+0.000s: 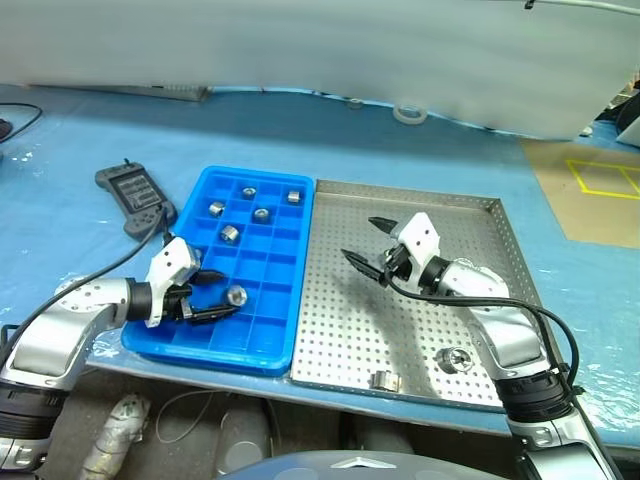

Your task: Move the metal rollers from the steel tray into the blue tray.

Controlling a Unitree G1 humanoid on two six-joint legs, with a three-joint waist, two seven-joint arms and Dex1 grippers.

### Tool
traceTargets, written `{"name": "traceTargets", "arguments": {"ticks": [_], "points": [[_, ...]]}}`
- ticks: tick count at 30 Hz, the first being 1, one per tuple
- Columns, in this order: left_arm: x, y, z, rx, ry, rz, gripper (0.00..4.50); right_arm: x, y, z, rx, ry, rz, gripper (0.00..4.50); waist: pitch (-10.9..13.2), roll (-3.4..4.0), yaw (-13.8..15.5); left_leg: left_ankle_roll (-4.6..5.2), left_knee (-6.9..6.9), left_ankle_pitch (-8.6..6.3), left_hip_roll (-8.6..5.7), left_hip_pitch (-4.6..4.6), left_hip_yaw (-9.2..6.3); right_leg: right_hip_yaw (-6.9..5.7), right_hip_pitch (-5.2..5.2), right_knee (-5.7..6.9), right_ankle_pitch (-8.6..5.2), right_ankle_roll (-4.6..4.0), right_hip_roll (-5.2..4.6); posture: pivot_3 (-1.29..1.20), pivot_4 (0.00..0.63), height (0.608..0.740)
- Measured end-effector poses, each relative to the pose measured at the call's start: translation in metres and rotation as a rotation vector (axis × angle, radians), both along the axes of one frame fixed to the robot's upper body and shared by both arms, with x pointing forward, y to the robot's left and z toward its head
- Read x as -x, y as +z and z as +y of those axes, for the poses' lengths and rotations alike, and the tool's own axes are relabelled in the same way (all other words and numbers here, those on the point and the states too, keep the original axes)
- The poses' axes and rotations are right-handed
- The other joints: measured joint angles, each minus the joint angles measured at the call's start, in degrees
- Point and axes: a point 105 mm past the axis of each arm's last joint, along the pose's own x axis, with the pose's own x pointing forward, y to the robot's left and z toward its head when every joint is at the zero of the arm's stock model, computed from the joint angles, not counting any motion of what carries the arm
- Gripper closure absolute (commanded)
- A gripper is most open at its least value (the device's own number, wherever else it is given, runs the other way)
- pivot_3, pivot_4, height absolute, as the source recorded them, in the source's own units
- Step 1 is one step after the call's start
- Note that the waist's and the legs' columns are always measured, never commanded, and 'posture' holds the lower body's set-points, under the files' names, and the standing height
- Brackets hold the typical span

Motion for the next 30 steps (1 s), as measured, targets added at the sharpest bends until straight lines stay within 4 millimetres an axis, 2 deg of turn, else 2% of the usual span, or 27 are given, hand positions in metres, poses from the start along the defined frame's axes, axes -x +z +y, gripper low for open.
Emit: {"name": "traceTargets", "arguments": {"ticks": [5,8,13,15,18,20,22,25,27,30], "points": [[-0.017,0.018,0.014,-0.006,0.074,-0.081,0.68,-0.001,0.0,0.0,-0.003,-0.011,0.004,0.22,0.0,-0.01,-0.2,0.0,0.02,0.0,-0.05,0.08,0.01,0.11,0.06,-0.04,0.0,0.0,-0.02,-0.02,0.15,0.74],[-0.022,0.02,0.01,0.031,0.077,-0.099,0.68,-0.001,0.001,0.0,-0.001,-0.01,0.0,0.22,0.0,-0.02,0.0,0.01,0.02,0.01,-0.05,0.0,0.0,0.06,0.02,-0.03,0.0,0.0,-0.01,-0.02,0.15,0.74],[-0.027,0.04,-0.006,0.104,0.006,-0.144,0.68,-0.003,0.005,0.002,0.0,-0.006,-0.014,0.22,-0.1,-0.07,-0.2,0.03,0.01,0.0,-0.04,-0.07,-0.02,0.01,-0.05,-0.01,0.01,0.0,0.0,-0.02,0.15,0.74],[-0.02,0.037,-0.015,0.088,-0.069,-0.131,0.68,-0.003,0.005,0.001,0.002,-0.008,-0.012,0.22,-0.1,-0.07,-0.2,0.07,0.01,-0.03,-0.05,-0.08,-0.02,0.02,-0.04,-0.03,0.01,0.0,0.0,-0.03,0.15,0.74],[-0.002,0.02,-0.026,0.013,-0.218,-0.077,0.68,-0.002,0.005,0.001,0.008,-0.009,-0.012,0.22,0.0,-0.05,-0.2,0.09,-0.01,-0.04,-0.04,-0.1,-0.02,0.02,-0.07,-0.05,0.01,0.0,0.0,-0.03,0.15,0.74],[-0.006,0.021,-0.03,0.016,-0.244,-0.103,0.68,-0.002,0.005,-0.001,0.012,-0.011,-0.009,0.22,0.0,-0.04,0.0,0.07,-0.01,-0.03,-0.01,-0.1,-0.04,-0.07,-0.03,-0.02,0.01,0.0,0.0,-0.04,0.15,0.74],[-0.021,0.034,-0.033,0.043,-0.22,-0.158,0.68,-0.002,0.005,-0.001,0.014,-0.011,-0.012,0.22,0.0,-0.01,0.4,0.02,0.03,0.01,-0.02,-0.06,-0.04,-0.09,0.03,0.02,0.0,-0.01,-0.01,-0.04,0.15,0.74],[-0.045,0.063,-0.043,0.119,-0.176,-0.274,0.68,-0.001,0.004,-0.007,0.029,-0.014,-0.02,0.22,0.0,0.03,0.3,-0.01,0.2,0.02,-0.09,-0.05,-0.03,-0.02,0.16,0.0,0.0,-0.01,-0.09,-0.05,0.15,0.74],[-0.054,0.082,-0.055,0.233,-0.154,-0.301,0.68,-0.002,-0.005,-0.019,0.072,-0.022,0.006,0.22,-0.1,0.0,0.3,0.05,0.27,-0.01,-0.18,-0.06,-0.01,0.02,0.2,-0.01,0.0,-0.02,-0.2,-0.06,0.15,0.74],[-0.059,0.089,-0.071,0.361,-0.13,-0.255,0.68,-0.006,-0.025,-0.041,0.1,-0.072,0.059,0.22,-0.2,-0.19,-0.3,0.14,0.33,-0.06,-0.16,-0.1,0.01,0.07,0.18,-0.02,0.01,-0.03,-0.19,-0.06,0.15,0.74]]}}
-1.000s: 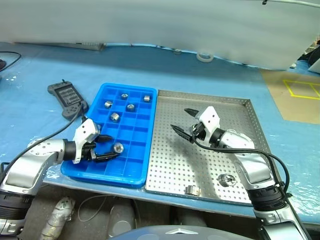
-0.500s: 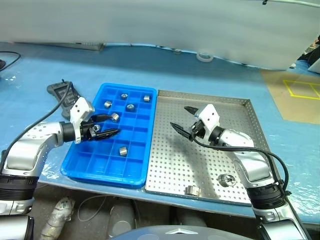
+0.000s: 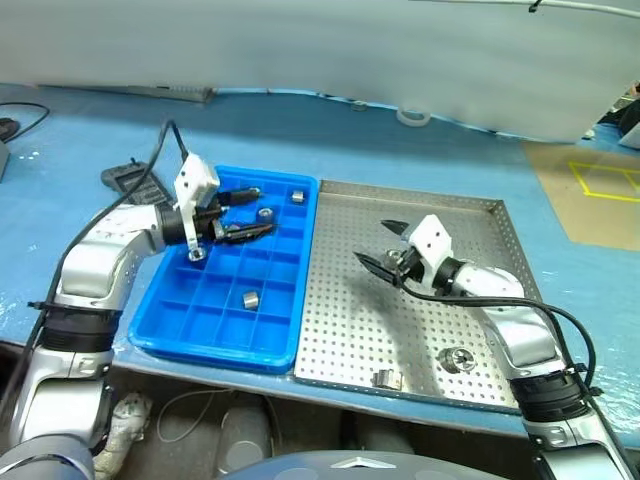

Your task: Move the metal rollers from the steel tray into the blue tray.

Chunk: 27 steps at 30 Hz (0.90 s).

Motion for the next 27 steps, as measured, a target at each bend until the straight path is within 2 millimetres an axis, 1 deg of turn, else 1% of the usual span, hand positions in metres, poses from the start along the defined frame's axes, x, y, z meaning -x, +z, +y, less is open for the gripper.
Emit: {"name": "traceTargets", "arguments": {"ticks": [3,5,9,13,16,21,22,23,27], "points": [[-0.004,-0.007,-0.017,0.062,0.002,0.063,0.68,-0.005,-0.023,-0.018,0.009,-0.07,0.061,0.22,0.0,0.1,-0.1,0.03,-0.01,0.0,0.07,-0.14,0.0,-0.01,-0.17,0.02,0.0,0.0,0.08,-0.07,0.15,0.74],[-0.004,-0.015,-0.029,0.07,-0.013,0.091,0.68,-0.007,-0.031,-0.023,-0.007,-0.106,0.075,0.22,0.0,0.12,-0.1,0.09,-0.03,-0.01,0.13,-0.18,-0.01,-0.04,-0.22,0.04,0.01,0.0,0.14,-0.07,0.15,0.74],[-0.004,-0.022,-0.044,0.082,-0.027,0.116,0.68,-0.008,-0.032,-0.019,-0.031,-0.109,0.063,0.22,0.0,0.12,-0.4,0.44,-0.02,0.0,0.12,-0.2,-0.01,-0.06,-0.2,0.01,0.0,0.0,0.14,-0.09,0.15,0.74],[-0.006,-0.024,-0.045,0.073,-0.02,0.122,0.68,-0.013,-0.036,-0.018,-0.05,-0.127,0.069,0.22,0.0,0.13,-0.8,0.56,0.11,-0.07,0.09,-0.2,-0.01,-0.09,-0.08,-0.02,0.0,-0.01,0.09,-0.1,0.15,0.74],[-0.008,-0.021,-0.047,0.073,-0.021,0.104,0.64,-0.014,-0.041,-0.014,-0.075,-0.126,0.092,0.83,0.0,0.18,-0.9,0.48,0.24,-0.24,0.08,-0.19,-0.01,-0.1,0.04,-0.04,0.0,-0.02,0.04,-0.09,0.15,0.74],[-0.009,-0.023,-0.044,0.063,-0.011,0.11,0.64,-0.013,-0.048,-0.012,-0.087,-0.131,0.125,2.49,0.0,0.23,-1.3,0.52,0.29,-0.26,0.07,-0.19,0.0,-0.1,0.07,-0.04,0.0,-0.02,0.01,-0.09,0.15,0.74],[-0.009,-0.023,-0.044,0.061,-0.01,0.112,0.64,-0.013,-0.048,-0.011,-0.091,-0.136,0.128,2.69,0.0,0.25,-1.4,0.52,0.29,-0.26,0.07,-0.19,0.0,-0.1,0.06,-0.04,0.0,-0.02,0.01,-0.09,0.15,0.74],[-0.009,-0.023,-0.043,0.06,-0.009,0.112,0.64,-0.013,-0.048,-0.011,-0.094,-0.14,0.129,2.83,0.0,0.25,-1.4,0.52,0.29,-0.26,0.08,-0.19,-0.01,-0.11,0.06,-0.04,0.0,-0.02,0.02,-0.09,0.15,0.74],[-0.01,-0.023,-0.036,0.044,0.006,0.114,0.64,-0.012,-0.043,-0.006,-0.095,-0.137,0.133,2.84,0.0,0.29,-1.4,0.51,0.26,-0.27,0.08,-0.19,-0.01,-0.11,0.04,-0.05,0.0,-0.02,0.02,-0.09,0.15,0.74]]}}
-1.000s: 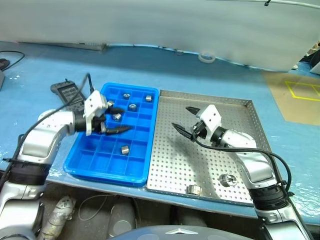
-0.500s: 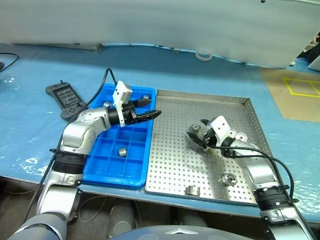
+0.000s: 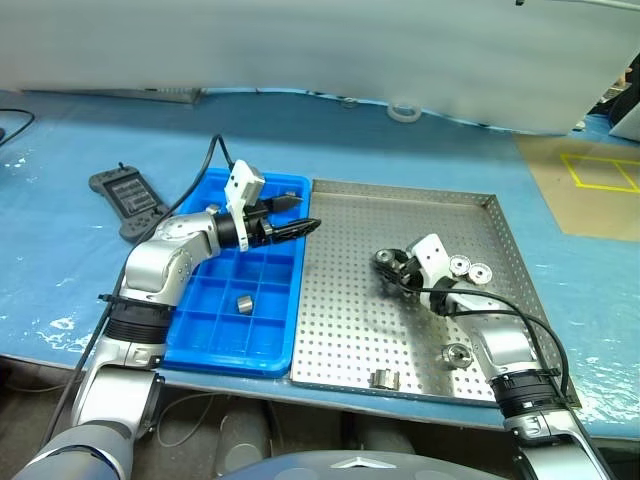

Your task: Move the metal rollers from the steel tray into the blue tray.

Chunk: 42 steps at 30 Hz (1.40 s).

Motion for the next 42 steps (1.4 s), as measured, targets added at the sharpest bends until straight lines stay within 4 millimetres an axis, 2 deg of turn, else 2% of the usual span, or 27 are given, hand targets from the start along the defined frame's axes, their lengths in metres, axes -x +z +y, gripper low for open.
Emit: {"name": "traceTargets", "arguments": {"ticks": [5,8,10,12,14,18,20,23,28,35,42], "points": [[0.002,0.011,0.023,0.01,0.014,-0.012,0.64,0.003,0.02,0.013,0.001,0.046,-0.023,2.84,0.1,0.08,0.0,-0.01,-0.05,0.0,0.0,-0.01,0.0,0.0,-0.04,-0.04,0.0,0.0,0.01,-0.09,0.15,0.74],[0.009,0.024,0.05,0.006,0.023,-0.047,0.64,0.007,0.057,0.036,-0.043,0.16,-0.075,2.84,0.1,0.13,-0.3,-0.03,-0.09,0.0,0.01,-0.01,0.01,0.04,-0.12,-0.03,0.0,0.0,0.05,-0.06,0.15,0.74],[0.015,0.025,0.065,-0.032,0.026,-0.06,0.64,0.01,0.089,0.054,-0.059,0.267,-0.139,2.84,0.1,0.15,-0.2,-0.06,-0.18,0.01,0.01,0.03,0.01,0.03,-0.11,-0.04,0.0,0.01,0.07,-0.03,0.15,0.74],[0.019,0.019,0.076,-0.058,0.041,-0.048,0.64,0.015,0.108,0.07,-0.066,0.365,-0.175,2.84,0.1,0.17,0.0,-0.12,-0.29,0.05,0.01,0.07,0.01,0.0,-0.12,-0.05,0.0,0.01,0.07,0.01,0.15,0.74],[0.021,0.016,0.083,-0.06,0.066,-0.038,0.64,0.018,0.112,0.083,-0.061,0.434,-0.18,2.84,0.1,0.15,0.7,-0.16,-0.34,0.07,0.02,0.05,-0.01,-0.08,-0.13,-0.05,-0.01,0.0,0.06,0.05,0.15,0.74],[0.019,0.015,0.098,-0.048,0.174,-0.048,0.64,0.021,0.107,0.113,-0.056,0.583,-0.153,2.84,0.1,0.13,1.7,-0.18,-0.33,0.07,-0.02,-0.03,-0.01,-0.07,-0.21,-0.02,-0.01,0.0,0.03,0.16,0.15,0.74],[0.024,0.012,0.105,-0.041,0.236,-0.053,0.64,0.017,0.096,0.124,-0.029,0.637,-0.137,2.84,0.1,0.09,2.1,-0.19,-0.34,0.07,-0.02,-0.07,-0.03,-0.09,-0.27,-0.02,-0.01,0.01,0.0,0.2,0.15,0.74],[0.037,0.0,0.11,-0.028,0.299,-0.032,0.64,0.004,0.078,0.129,-0.01,0.648,-0.105,2.84,0.1,0.03,2.9,-0.21,-0.36,0.08,0.0,-0.18,-0.04,-0.14,-0.37,-0.01,-0.01,0.01,0.01,0.26,0.15,0.74],[0.058,-0.012,0.118,-0.022,0.385,-0.002,0.64,-0.012,0.05,0.126,0.009,0.632,-0.051,2.84,0.1,0.0,4.4,-0.21,-0.36,0.08,0.0,-0.28,-0.11,-0.21,-0.41,-0.01,-0.01,0.01,0.02,0.3,0.15,0.74],[0.069,-0.01,0.11,-0.001,0.393,-0.006,0.64,-0.027,0.043,0.139,0.016,0.599,-0.088,2.84,0.1,0.02,5.9,-0.33,-0.37,0.15,0.01,-0.1,-0.16,-0.2,-0.29,0.02,-0.01,0.01,0.03,0.28,0.15,0.74],[0.06,-0.009,0.098,0.015,0.355,-0.005,0.64,-0.036,0.042,0.133,0.003,0.532,-0.125,0.57,0.1,0.01,6.2,-0.46,-0.39,0.23,0.02,-0.1,-0.17,-0.18,-0.3,0.04,0.01,0.06,0.1,0.22,0.15,0.74]]}}
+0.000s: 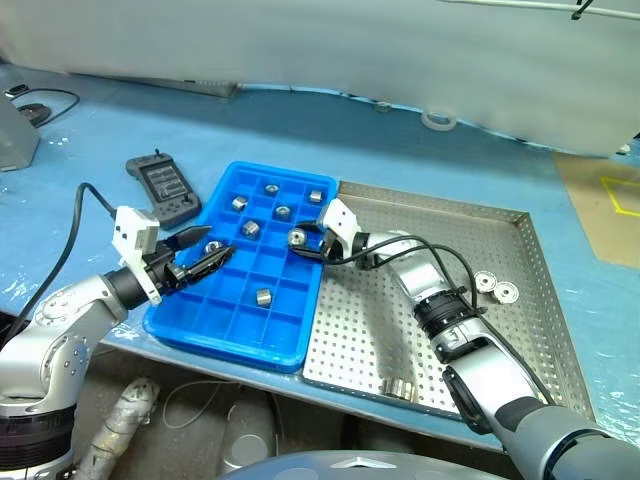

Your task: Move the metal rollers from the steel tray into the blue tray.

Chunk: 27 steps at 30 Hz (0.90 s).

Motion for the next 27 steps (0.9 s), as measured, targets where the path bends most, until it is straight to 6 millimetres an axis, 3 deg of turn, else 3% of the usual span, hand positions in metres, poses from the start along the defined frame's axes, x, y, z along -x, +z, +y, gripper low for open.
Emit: {"name": "traceTargets", "arguments": {"ticks": [2,9,15,18,22,27], "points": [[-0.004,0.002,-0.003,0.004,-0.013,-0.005,0.64,-0.001,0.002,-0.004,0.004,-0.013,-0.015,0.02,0.0,-0.01,-0.2,-0.02,0.0,0.01,0.01,0.0,0.0,0.01,-0.01,0.0,0.01,0.01,0.02,0.2,0.15,0.74],[-0.016,-0.002,-0.017,0.018,-0.094,0.02,0.64,0.009,0.012,-0.029,0.02,-0.066,-0.056,0.02,0.0,0.01,-0.3,-0.03,-0.03,0.01,-0.01,-0.02,-0.01,0.03,0.0,-0.04,0.14,0.25,0.04,0.06,0.15,0.74],[-0.036,0.0,-0.062,0.07,-0.274,0.007,0.64,0.02,0.046,-0.109,0.009,-0.337,-0.141,0.02,0.0,-0.03,-1.3,-0.05,0.0,0.03,-0.06,0.08,0.04,0.22,0.14,-0.14,0.31,0.57,0.02,-0.12,0.15,0.74],[-0.045,-0.003,-0.084,0.081,-0.344,0.013,0.64,0.031,0.039,-0.144,0.041,-0.464,-0.121,0.02,-0.2,-0.21,-3.4,-0.06,0.0,0.04,-0.02,0.12,0.1,0.32,0.07,-0.15,0.37,0.66,0.05,-0.21,0.15,0.74],[-0.055,-0.005,-0.117,0.087,-0.458,0.013,0.64,0.056,0.014,-0.186,0.079,-0.646,-0.052,0.02,-0.2,-0.1,-6.3,-0.03,-0.07,0.04,0.01,0.09,0.15,0.35,0.02,-0.24,0.34,0.62,0.07,-0.29,0.15,0.74],[-0.058,-0.007,-0.139,0.09,-0.547,0.006,0.64,0.064,0.005,-0.207,0.06,-0.799,-0.039,0.02,-0.3,-0.07,-10.0,0.13,-0.05,-0.04,0.03,0.2,0.34,0.55,0.01,-0.25,0.23,0.41,0.07,-0.33,0.15,0.74]]}}
